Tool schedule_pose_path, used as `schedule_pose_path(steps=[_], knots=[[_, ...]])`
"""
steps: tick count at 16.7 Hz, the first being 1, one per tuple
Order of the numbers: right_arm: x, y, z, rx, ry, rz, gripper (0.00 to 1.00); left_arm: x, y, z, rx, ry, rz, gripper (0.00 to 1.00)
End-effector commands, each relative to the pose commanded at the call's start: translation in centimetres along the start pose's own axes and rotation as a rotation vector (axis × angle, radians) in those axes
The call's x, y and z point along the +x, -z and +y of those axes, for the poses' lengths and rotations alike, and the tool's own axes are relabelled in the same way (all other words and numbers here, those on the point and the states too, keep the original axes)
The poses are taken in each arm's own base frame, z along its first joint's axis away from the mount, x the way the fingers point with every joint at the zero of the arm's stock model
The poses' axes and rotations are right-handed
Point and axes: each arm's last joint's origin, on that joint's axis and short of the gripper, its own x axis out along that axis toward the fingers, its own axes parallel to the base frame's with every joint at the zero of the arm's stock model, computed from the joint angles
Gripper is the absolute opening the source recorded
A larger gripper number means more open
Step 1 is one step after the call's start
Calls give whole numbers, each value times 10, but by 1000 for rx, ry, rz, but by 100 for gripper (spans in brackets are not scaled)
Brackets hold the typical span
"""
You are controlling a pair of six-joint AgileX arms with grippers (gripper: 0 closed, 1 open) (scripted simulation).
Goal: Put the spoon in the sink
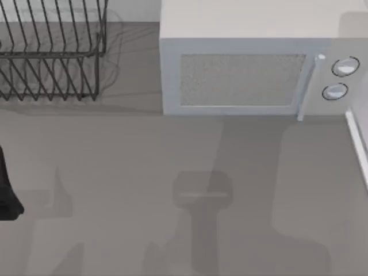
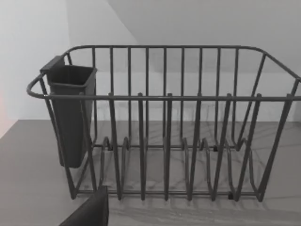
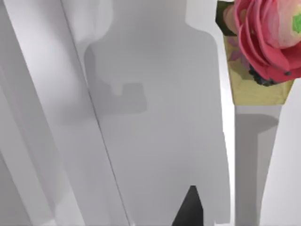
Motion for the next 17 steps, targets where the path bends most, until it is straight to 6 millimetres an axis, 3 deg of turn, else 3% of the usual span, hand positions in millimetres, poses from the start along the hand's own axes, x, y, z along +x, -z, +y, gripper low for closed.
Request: schedule_pose_path(steps=[11,17], knots=[[0,0,0,0,0,0,98,0,0,0,0,0,0,100],[0,0,0,0,0,0,100,0,0,0,0,0,0,100]])
